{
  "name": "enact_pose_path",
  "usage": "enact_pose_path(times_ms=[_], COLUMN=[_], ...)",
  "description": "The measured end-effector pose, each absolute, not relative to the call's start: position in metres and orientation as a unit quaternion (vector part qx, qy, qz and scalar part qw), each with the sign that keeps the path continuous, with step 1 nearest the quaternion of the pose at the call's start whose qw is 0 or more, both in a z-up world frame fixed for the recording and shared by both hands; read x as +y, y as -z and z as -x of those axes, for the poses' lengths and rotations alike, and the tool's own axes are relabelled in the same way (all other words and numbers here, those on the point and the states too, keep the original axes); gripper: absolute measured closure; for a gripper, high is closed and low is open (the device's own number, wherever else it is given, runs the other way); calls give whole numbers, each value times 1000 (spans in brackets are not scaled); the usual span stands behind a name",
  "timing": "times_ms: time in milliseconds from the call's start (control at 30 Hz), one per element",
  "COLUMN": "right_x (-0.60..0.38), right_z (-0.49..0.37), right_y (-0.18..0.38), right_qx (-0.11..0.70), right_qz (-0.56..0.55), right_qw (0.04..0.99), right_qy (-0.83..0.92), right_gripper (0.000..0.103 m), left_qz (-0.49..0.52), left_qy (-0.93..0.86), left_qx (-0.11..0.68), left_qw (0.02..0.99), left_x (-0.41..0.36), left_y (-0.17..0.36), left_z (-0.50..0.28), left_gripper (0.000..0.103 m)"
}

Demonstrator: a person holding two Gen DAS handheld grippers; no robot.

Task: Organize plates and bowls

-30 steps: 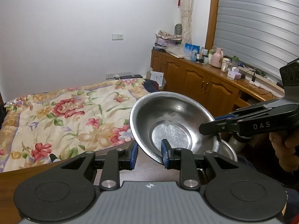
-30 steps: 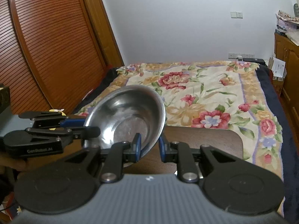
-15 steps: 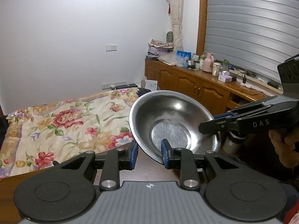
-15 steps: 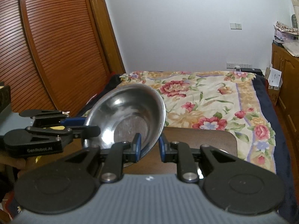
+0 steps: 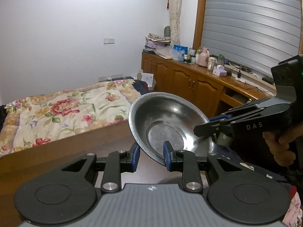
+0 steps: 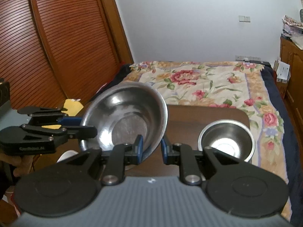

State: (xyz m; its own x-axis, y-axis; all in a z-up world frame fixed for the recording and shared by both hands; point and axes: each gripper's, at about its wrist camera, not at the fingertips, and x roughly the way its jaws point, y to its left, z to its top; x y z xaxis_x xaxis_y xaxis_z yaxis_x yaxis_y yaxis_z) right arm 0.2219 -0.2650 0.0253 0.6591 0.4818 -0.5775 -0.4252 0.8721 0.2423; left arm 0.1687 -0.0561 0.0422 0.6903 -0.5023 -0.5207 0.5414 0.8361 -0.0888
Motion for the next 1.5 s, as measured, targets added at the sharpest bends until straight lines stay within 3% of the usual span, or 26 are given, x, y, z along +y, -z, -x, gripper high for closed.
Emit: enact_pose_path(times_ms=[667, 1500], right_x=[-260, -246], right_z=[-169, -159], right_y=[39, 47], right_qx=[384, 369], right_qz=[-63, 43], right_qw=[884, 899], right_qy=[-257, -231], right_gripper=[81, 82], left_qz=[-49, -96], left_qy=[302, 293], left_qx=[339, 354], left_qw=[890, 883], left_x=[-55, -62], left_y=[23, 48], left_z=[-126, -127], left_gripper=[74, 73])
